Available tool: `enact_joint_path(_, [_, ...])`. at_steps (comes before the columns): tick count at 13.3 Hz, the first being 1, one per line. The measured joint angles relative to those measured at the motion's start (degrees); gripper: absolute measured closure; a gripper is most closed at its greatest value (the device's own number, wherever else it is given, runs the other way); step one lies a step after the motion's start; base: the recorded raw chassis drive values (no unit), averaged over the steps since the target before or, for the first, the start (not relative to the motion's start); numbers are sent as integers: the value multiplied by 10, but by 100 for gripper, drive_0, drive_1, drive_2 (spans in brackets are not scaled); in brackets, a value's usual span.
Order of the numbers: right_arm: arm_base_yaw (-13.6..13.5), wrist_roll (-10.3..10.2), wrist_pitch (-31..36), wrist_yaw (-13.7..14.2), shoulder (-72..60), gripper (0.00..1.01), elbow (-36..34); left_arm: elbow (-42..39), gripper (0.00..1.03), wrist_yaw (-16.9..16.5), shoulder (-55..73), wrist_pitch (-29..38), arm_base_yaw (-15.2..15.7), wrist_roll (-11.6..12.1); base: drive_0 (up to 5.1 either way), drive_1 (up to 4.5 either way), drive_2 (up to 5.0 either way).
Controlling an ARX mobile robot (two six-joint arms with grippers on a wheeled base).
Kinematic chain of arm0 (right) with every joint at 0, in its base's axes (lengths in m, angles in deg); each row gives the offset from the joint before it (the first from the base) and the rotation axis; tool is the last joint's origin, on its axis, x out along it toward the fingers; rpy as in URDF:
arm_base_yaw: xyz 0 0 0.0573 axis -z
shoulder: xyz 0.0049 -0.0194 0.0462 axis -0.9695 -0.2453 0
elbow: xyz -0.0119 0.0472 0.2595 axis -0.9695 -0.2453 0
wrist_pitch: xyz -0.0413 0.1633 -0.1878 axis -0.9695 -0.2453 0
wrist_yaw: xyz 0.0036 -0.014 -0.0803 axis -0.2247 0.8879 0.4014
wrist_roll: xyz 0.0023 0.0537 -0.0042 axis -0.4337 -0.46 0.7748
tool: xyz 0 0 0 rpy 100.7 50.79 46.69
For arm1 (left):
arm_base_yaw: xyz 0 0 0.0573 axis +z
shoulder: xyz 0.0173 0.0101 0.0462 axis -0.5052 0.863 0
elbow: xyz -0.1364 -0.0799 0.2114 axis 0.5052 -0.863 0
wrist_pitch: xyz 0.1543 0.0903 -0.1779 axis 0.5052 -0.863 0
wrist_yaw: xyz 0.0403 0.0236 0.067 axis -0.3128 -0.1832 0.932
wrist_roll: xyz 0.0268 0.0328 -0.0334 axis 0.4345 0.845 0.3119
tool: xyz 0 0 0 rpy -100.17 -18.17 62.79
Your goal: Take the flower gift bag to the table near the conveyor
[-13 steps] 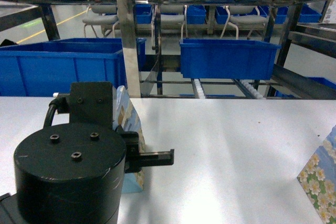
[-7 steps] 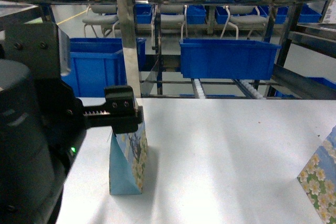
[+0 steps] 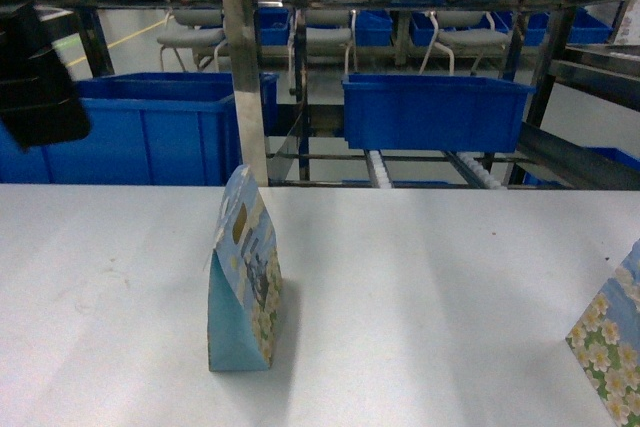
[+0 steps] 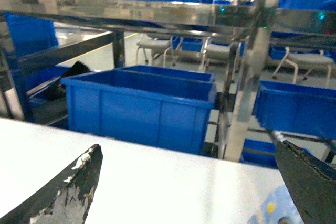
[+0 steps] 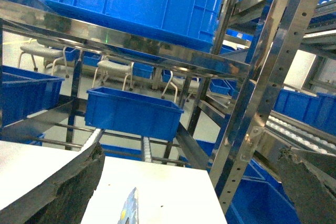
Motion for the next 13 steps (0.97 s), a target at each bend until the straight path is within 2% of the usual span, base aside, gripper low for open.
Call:
enact_joint_path(1, [0,0,0,0,0,3,0,-26,5,22,-73,-69,5,-10,0,0,0])
enact_joint_path(2, [1,-8,-18,-6,3,4,2,-27,5,26,-98,-65,7,-14,0,0,0])
enact_joint_path(3, [27,-56,-140,-70,47,19,6,-25,5,25,-99,-68,7,-15,0,0,0])
enact_joint_path(4, [81,-101,-161,-108,52,35,1,-25,5,25,-92,-72,7,-16,0,0,0])
enact_joint_path(5, [82,-118,-171,-118,64,50,1,-25,10,-22,-106,-108,17,-10,0,0,0])
enact_joint_path(6, [79,-127,-186,-120,82,65,1,-48,24,-127,-152,-154,51,3,0,0,0])
enact_joint_path(7, [79,-131,-204,-120,95,77,1,-72,39,-192,-194,-166,76,7,0,0,0])
enact_joint_path(8, [79,-132,-215,-120,111,92,1,-86,51,-223,-223,-177,89,8,0,0,0])
enact_joint_path(9, [79,-133,-230,-120,122,99,1,-100,64,-241,-249,-192,102,8,0,0,0])
enact_joint_path(11, [79,-134,-251,-120,145,99,1,-126,93,-266,-312,-229,130,8,0,0,0])
enact_joint_path(12, [79,-134,-265,-120,155,99,1,-135,101,-276,-342,-250,141,10,0,0,0])
enact_joint_path(13, [79,-134,-360,-120,222,99,2,-151,101,-287,-360,-243,150,9,0,0,0])
